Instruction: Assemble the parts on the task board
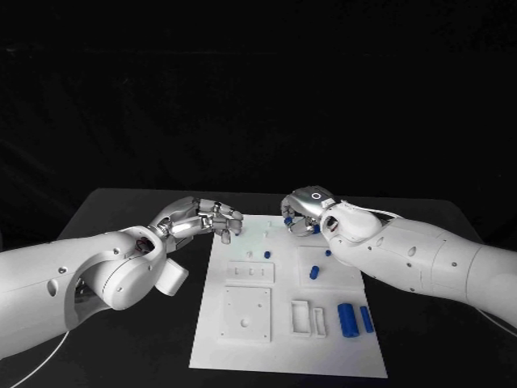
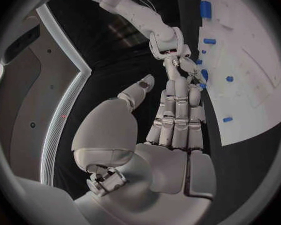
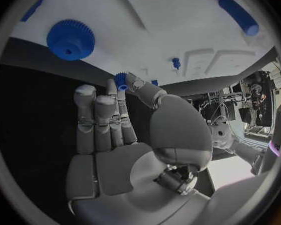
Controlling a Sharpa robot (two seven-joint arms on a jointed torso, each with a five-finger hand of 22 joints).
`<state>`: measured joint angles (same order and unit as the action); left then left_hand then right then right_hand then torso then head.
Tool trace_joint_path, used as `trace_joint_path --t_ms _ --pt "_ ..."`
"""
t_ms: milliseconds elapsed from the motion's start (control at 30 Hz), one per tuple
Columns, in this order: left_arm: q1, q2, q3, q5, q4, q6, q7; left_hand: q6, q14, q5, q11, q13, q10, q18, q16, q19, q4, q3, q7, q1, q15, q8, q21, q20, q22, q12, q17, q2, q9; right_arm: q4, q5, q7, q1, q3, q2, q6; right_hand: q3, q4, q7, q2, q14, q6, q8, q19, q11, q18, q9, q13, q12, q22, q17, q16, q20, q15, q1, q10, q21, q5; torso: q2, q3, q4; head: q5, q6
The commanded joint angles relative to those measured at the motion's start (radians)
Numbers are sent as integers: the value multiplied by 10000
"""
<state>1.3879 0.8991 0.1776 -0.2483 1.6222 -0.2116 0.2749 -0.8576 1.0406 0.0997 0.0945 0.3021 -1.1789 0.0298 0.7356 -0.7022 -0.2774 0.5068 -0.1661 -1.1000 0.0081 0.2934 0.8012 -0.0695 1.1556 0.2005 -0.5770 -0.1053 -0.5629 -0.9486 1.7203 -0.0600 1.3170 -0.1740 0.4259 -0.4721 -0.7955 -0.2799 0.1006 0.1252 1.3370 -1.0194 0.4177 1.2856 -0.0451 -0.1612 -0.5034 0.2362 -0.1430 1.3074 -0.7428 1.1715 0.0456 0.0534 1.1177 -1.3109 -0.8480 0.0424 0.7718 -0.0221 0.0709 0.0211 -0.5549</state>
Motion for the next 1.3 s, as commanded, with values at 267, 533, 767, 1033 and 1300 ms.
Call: trace_joint_path --t_ms 267,533,767,1033,1300 --pt "108 -156 -9 -62 -57 154 122 56 46 -18 4 18 49 -46 -56 54 12 66 12 -16 54 -66 -58 -161 -14 -33 13 69 -17 454 385 -237 8 7 -521 -378 -135 70 -2 83 -279 -86 23 25 173 -1006 -273 999 12 206 26 48 43 310 17 -204 -57 63 60 -60 46 -24 138" --pt "207 -202 -8 -62 -62 145 115 58 48 -16 4 21 50 -46 -59 55 5 68 11 -16 55 -67 -57 -160 -16 -34 15 69 -21 529 385 -206 8 7 -711 -327 -162 95 2 98 -284 -75 5 24 168 -1006 -292 1045 26 203 39 46 45 306 3 -182 -68 64 129 -141 140 9 172" --pt "260 -200 -8 -62 -57 136 109 58 49 -16 4 24 51 -45 -62 56 -4 70 12 -20 56 -68 -56 -160 -17 -34 16 62 -25 563 385 -201 7 7 -799 -249 -172 102 4 105 -286 -72 -2 22 166 -1006 -302 1066 32 202 45 45 45 304 -1 -174 -72 63 180 -190 212 25 192" --pt "320 -212 -8 -66 -19 144 108 59 51 -16 4 28 52 -43 -65 56 -13 74 12 -25 56 -68 -55 -159 -18 -35 18 58 -30 711 384 -236 5 7 -883 -182 -182 108 5 111 -288 -68 -10 18 164 -1006 -313 1090 39 201 53 43 45 302 -7 -164 -76 63 241 -234 279 74 240" --pt "377 -198 -8 -68 18 147 110 62 52 -17 5 31 54 -43 -68 56 -19 76 12 -28 57 -70 -54 -159 -19 -36 19 52 -33 745 423 -363 5 7 -876 -88 -196 115 7 117 -291 -62 -20 15 162 -1006 -324 1115 49 200 62 40 45 299 -12 -152 -81 63 301 -251 301 119 221"
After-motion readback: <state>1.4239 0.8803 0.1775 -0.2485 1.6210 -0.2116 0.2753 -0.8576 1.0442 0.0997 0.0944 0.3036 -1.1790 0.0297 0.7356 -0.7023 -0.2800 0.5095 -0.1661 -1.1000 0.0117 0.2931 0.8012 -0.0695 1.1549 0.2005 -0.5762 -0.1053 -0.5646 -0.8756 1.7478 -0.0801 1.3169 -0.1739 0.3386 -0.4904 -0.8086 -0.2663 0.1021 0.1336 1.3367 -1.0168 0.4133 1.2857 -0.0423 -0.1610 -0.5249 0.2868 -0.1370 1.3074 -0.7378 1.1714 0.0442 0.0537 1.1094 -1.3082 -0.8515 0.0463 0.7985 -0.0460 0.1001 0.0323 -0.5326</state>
